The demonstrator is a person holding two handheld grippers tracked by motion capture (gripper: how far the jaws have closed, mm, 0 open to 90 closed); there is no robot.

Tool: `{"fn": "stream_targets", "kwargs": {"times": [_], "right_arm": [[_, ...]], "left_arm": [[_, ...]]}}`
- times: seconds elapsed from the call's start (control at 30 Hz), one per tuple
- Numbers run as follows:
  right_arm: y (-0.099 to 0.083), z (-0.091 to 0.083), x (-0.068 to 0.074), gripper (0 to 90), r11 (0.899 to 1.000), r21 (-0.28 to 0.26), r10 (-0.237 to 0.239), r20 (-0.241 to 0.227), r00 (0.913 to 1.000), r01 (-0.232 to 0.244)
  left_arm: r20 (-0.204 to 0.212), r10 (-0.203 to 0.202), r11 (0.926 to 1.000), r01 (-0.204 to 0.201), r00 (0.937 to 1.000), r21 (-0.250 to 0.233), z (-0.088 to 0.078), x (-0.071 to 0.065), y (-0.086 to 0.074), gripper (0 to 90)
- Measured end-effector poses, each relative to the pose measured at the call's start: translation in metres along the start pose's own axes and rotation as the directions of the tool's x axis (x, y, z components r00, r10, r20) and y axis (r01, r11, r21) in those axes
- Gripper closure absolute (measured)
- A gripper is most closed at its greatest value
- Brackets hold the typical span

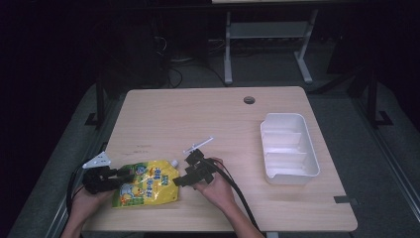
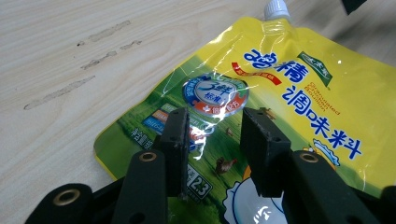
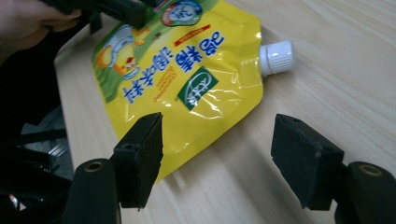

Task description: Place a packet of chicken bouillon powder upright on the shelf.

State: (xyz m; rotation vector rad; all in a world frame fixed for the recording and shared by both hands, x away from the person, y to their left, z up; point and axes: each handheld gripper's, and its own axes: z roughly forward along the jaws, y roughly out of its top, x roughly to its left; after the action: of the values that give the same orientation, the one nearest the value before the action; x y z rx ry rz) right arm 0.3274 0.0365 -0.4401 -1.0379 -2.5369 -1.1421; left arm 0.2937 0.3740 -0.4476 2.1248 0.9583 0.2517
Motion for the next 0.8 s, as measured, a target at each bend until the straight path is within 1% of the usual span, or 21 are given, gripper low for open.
{"fn": "stream_targets", "kwargs": {"times": [0.07,0.13,0.17,0.23,0.27,0.33,0.47,0.7,0.8], "right_arm": [[0.000,0.005,-0.002,34.8,1.000,0.015,0.026,-0.005,0.9997,-0.025],[0.000,0.007,-0.003,35.3,0.999,0.017,0.033,-0.006,0.9994,-0.033],[0.000,0.012,-0.004,35.5,0.998,0.032,0.045,-0.011,0.9989,-0.045],[0.000,0.014,-0.004,36.2,0.998,0.038,0.051,-0.013,0.9986,-0.050],[0.000,0.018,-0.005,37.8,0.997,0.052,0.059,-0.017,0.9981,-0.058],[-0.001,0.021,-0.004,39.7,0.997,0.062,0.056,-0.011,0.9984,-0.055],[-0.001,0.025,-0.004,43.0,0.995,0.069,0.071,-0.018,0.9973,-0.070],[-0.001,0.029,-0.002,46.7,0.995,0.063,0.078,-0.042,0.9961,-0.075],[-0.001,0.030,-0.001,48.5,0.996,0.056,0.078,-0.041,0.9961,-0.076]], "left_arm": [[0.000,0.000,1.0000,0.000,1.0000,-0.003,0.000,0.000,0.000,62.1],[0.002,-0.001,1.0000,0.001,1.0000,-0.005,0.000,0.000,-0.001,62.2],[0.002,-0.002,1.0000,0.002,1.0000,-0.007,0.000,0.000,-0.001,62.3],[0.001,0.000,1.0000,0.000,1.0000,-0.007,0.000,0.000,-0.001,62.4],[0.001,-0.001,1.0000,0.001,1.0000,-0.007,0.000,0.000,-0.001,62.6],[0.000,0.000,1.0000,0.000,1.0000,-0.008,0.000,0.000,-0.001,62.7],[-0.002,-0.003,0.9999,0.003,1.0000,-0.011,0.000,0.000,-0.001,62.7],[-0.002,-0.006,0.9999,0.006,1.0000,-0.009,0.000,0.000,-0.001,62.7],[-0.002,-0.005,0.9999,0.005,1.0000,-0.009,0.000,0.000,-0.001,62.7]]}}
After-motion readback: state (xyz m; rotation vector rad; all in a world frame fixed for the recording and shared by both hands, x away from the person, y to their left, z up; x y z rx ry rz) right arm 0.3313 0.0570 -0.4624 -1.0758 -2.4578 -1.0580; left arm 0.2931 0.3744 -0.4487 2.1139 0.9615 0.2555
